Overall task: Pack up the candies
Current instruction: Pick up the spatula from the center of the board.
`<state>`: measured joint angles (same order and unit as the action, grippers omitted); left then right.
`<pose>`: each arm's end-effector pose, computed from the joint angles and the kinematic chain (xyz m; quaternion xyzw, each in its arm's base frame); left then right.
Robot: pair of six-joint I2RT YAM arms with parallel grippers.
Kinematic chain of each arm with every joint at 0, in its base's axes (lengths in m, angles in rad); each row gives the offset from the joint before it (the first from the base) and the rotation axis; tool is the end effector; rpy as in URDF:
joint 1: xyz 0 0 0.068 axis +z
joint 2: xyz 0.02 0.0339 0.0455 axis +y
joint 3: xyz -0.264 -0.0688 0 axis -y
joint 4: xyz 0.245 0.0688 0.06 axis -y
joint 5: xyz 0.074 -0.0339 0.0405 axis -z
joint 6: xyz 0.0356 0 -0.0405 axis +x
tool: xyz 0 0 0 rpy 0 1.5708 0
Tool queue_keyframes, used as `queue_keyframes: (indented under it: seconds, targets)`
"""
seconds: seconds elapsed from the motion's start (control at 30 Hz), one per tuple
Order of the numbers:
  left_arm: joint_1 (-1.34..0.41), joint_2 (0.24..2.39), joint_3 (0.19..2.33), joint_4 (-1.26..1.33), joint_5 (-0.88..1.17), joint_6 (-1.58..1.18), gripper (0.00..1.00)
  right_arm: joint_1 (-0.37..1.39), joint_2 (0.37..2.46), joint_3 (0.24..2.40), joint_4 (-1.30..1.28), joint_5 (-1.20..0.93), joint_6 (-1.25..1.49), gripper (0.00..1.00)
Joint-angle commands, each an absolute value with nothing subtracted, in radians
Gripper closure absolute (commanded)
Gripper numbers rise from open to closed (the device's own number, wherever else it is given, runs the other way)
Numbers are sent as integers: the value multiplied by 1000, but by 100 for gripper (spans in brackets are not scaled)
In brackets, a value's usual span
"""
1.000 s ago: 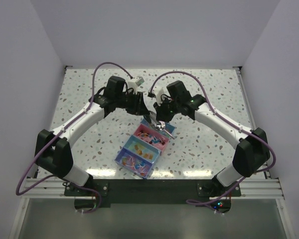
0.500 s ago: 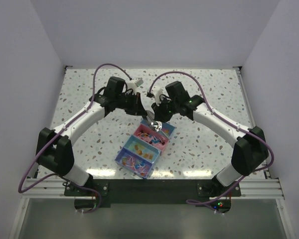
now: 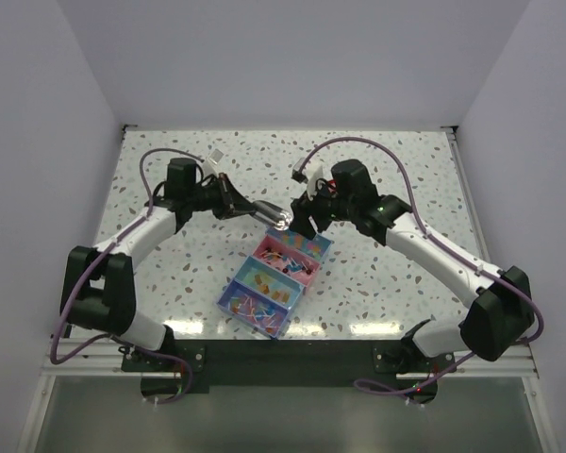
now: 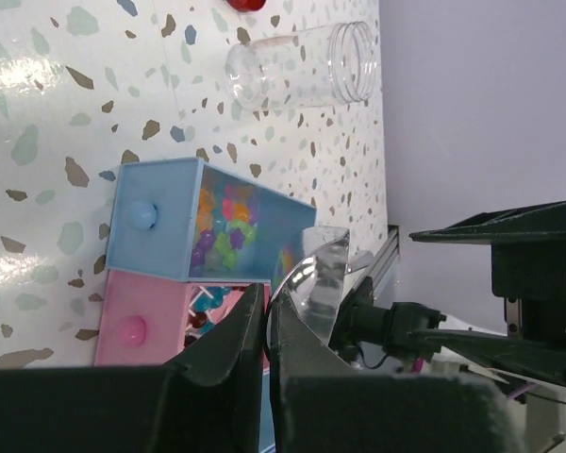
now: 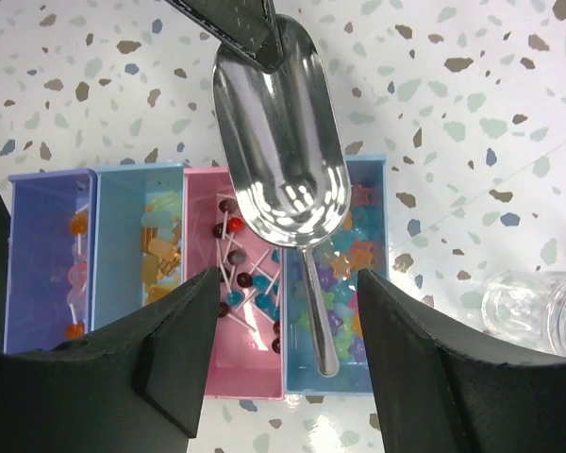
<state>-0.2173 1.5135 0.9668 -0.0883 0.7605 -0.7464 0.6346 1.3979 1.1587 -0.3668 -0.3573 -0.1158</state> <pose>0.3128 -0.0942 0.2418 -0.0551 0.8437 -0.4876 0.2176 0.2463 0.1968 0.3127 -0.3962 0.7809 0.2693 0.4009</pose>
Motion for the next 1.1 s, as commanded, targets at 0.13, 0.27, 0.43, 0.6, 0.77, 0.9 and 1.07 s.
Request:
queue_keyframes:
  seconds: [0.13,0.27,0.43,0.6,0.77,0.9,1.07]
  targets:
    - [-167,1433,907,169,870,-1017,100,621,1385,1152,-305,-328,-130,39]
    - [-158,1420,876,233,885,-1077,100,607,1400,1173,-308,-339,-149,42]
    - [-155,1420,851,282,904,-1137,100,603,1417,1216,-327,-339,-163,51]
    - [-153,1427,844,281,902,-1140,100,601,1425,1232,-327,-347,-163,66]
    - [-150,1434,839,267,894,-1138,100,603,1424,1244,-327,-348,-166,78]
    - [-149,1451,839,250,888,-1129,100,601,1416,1255,-331,-347,-166,89]
    - [-149,1470,841,203,876,-1097,100,601,1387,1278,-336,-339,-164,95]
